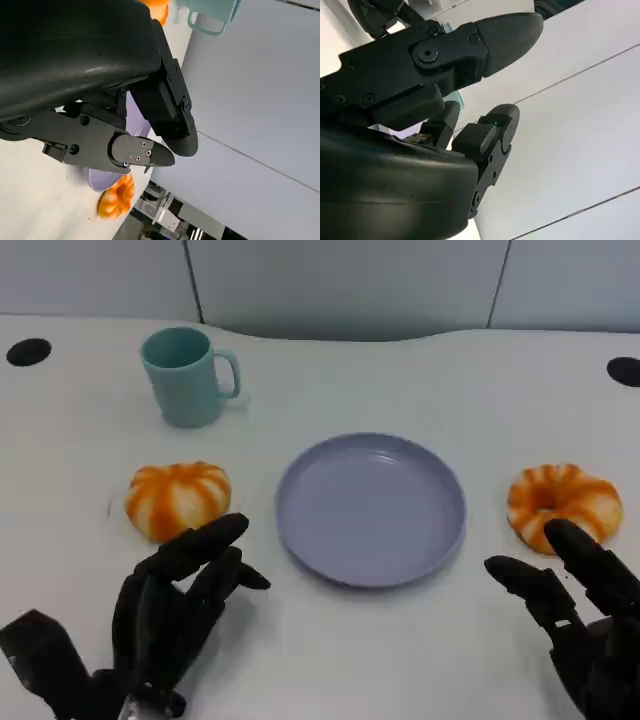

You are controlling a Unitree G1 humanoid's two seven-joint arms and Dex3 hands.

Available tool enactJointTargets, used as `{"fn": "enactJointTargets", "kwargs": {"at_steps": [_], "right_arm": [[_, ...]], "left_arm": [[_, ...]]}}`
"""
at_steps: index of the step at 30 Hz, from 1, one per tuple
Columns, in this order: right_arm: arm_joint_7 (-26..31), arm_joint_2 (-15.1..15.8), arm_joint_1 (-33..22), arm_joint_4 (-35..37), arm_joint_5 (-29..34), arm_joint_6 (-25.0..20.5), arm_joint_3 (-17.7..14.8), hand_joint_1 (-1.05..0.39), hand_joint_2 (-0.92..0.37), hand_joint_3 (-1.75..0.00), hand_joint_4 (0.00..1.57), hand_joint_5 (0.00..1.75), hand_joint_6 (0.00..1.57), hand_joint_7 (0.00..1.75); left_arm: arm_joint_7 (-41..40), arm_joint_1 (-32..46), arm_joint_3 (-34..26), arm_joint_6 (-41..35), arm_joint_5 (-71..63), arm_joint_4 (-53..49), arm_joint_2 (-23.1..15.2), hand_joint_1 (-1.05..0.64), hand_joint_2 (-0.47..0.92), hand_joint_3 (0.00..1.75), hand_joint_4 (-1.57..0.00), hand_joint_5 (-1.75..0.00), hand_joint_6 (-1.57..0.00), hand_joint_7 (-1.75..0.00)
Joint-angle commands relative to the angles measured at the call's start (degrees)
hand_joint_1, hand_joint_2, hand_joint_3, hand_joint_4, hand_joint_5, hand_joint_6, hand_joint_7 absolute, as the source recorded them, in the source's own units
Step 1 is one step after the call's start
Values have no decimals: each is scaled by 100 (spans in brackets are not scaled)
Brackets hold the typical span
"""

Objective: Grasp the bread from the table and place it into the plate.

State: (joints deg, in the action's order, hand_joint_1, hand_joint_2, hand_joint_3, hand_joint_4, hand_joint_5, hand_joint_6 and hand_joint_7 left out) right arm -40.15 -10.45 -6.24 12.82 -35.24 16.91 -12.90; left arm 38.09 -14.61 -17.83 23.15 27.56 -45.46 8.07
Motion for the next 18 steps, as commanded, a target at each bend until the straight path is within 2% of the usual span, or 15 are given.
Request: {"fn": "enactJointTargets", "kwargs": {"at_steps": [1, 9, 12, 13, 14, 16, 17, 18], "right_arm": [[10, 79, 11, -22, -30, 30, -32, -56, -92, -14, 44, 75, 77, 1], [-23, 74, -76, -82, -64, 59, -53, -56, -92, -14, 44, 75, 77, 1], [-84, -15, -254, -172, -78, 120, -3, -57, -92, -14, 43, 75, 75, 0], [-68, -102, -244, -106, -16, 109, 98, -56, -92, -14, 43, 75, 75, 0], [-54, -162, -234, -56, 29, 103, 171, -56, -92, -13, 44, 76, 76, 1], [-24, -150, -168, -4, 96, 88, 240, -55, -92, -13, 45, 77, 76, 1], [-13, -109, -134, -1, 118, 86, 254, -56, -92, -13, 45, 77, 77, 1], [7, -71, -96, -1, 153, 83, 271, -56, -92, -13, 45, 77, 77, 1]], "left_arm": [[-14, -23, -11, 69, -16, 8, -49, -34, 92, 14, -62, -152, -112, -1], [-2, -2, 16, 77, -24, 21, -2, -34, 92, 14, -62, -152, -112, -1], [47, 92, 11, 54, 3, 61, 4, -34, 92, 14, -58, -160, -112, -2], [-232, 315, 66, 650, -474, 475, -157, -34, 92, 15, -59, -157, -111, -1], [-459, 486, 114, 1101, -850, 794, -270, -28, 90, 14, -55, -128, -103, -1], [-719, 722, 210, 1590, -1332, 1325, -457, -25, 90, 14, -54, -110, -98, -1], [-750, 787, 250, 1611, -1402, 1493, -531, -26, 90, 11, -55, -88, -90, -1], [-807, 854, 281, 1661, -1497, 1691, -636, -27, 90, 9, -57, -78, -87, -1]]}}
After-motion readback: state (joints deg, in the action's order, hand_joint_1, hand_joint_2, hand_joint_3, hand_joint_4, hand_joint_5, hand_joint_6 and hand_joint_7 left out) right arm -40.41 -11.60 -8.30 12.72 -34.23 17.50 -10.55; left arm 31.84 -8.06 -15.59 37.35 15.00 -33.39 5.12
